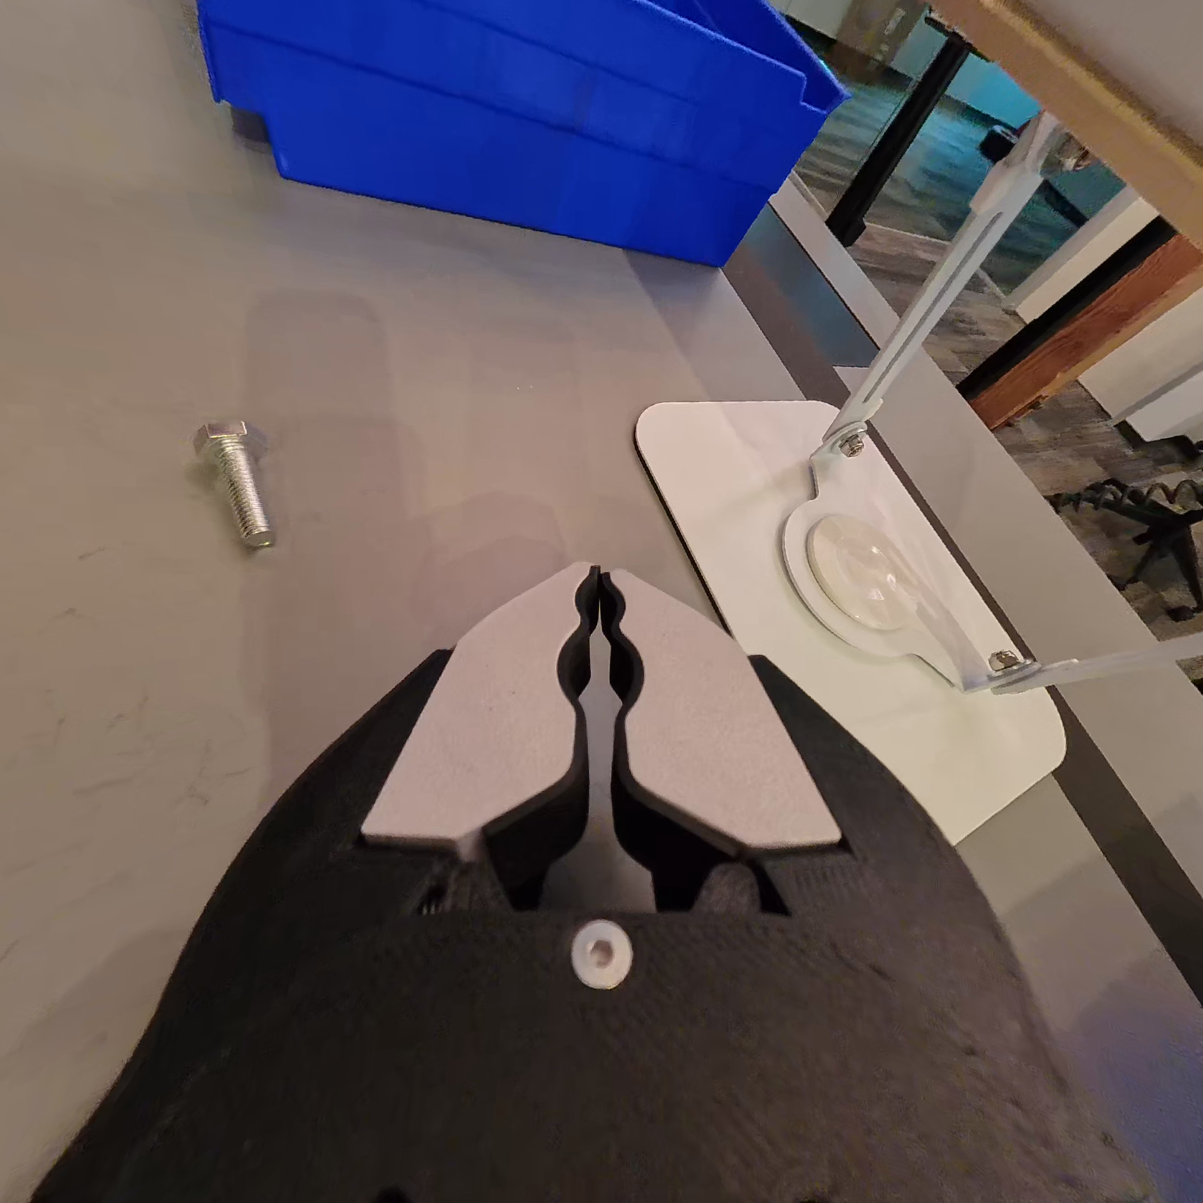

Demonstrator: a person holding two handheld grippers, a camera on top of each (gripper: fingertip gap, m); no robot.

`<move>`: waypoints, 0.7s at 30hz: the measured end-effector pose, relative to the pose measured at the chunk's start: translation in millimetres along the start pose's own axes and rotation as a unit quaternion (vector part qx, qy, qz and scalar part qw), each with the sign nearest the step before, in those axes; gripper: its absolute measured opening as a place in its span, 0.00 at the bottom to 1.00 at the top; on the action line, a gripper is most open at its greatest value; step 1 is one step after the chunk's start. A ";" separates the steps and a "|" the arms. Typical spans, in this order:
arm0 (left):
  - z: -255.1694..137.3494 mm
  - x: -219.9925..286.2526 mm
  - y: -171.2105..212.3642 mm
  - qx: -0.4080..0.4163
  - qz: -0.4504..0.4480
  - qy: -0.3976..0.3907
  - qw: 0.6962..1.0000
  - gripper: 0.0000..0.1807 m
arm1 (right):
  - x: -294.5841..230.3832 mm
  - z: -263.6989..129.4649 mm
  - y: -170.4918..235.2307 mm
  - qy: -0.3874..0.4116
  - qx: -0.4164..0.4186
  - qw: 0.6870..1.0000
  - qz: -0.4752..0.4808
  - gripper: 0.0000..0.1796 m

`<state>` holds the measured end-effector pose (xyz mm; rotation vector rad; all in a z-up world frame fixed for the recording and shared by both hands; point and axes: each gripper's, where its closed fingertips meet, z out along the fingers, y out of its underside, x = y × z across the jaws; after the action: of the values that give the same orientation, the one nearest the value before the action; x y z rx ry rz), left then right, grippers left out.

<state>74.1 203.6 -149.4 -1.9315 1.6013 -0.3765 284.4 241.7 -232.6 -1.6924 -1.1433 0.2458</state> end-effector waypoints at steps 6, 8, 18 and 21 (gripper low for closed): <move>64.2 79.9 -46.4 0.009 0.052 0.083 0.995 0.02 | -2.7 -4.8 1.2 -0.007 0.003 1.000 -0.002 0.00; 93.7 89.6 -55.8 -0.001 0.064 0.093 0.994 0.02 | -5.2 -8.4 1.8 -0.012 0.006 1.000 -0.002 0.00; 175.5 81.3 -81.9 -0.035 0.068 0.123 0.990 0.02 | -5.1 -26.7 10.3 -0.023 0.011 1.000 0.008 0.00; 191.5 80.5 -76.7 -0.069 0.074 0.128 0.987 0.02 | -5.8 -26.7 10.9 -0.027 0.010 1.000 0.007 0.00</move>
<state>261.8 184.0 -265.3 -1.9103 1.9703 -0.4793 304.5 220.3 -231.7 -1.6850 -1.1653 0.3125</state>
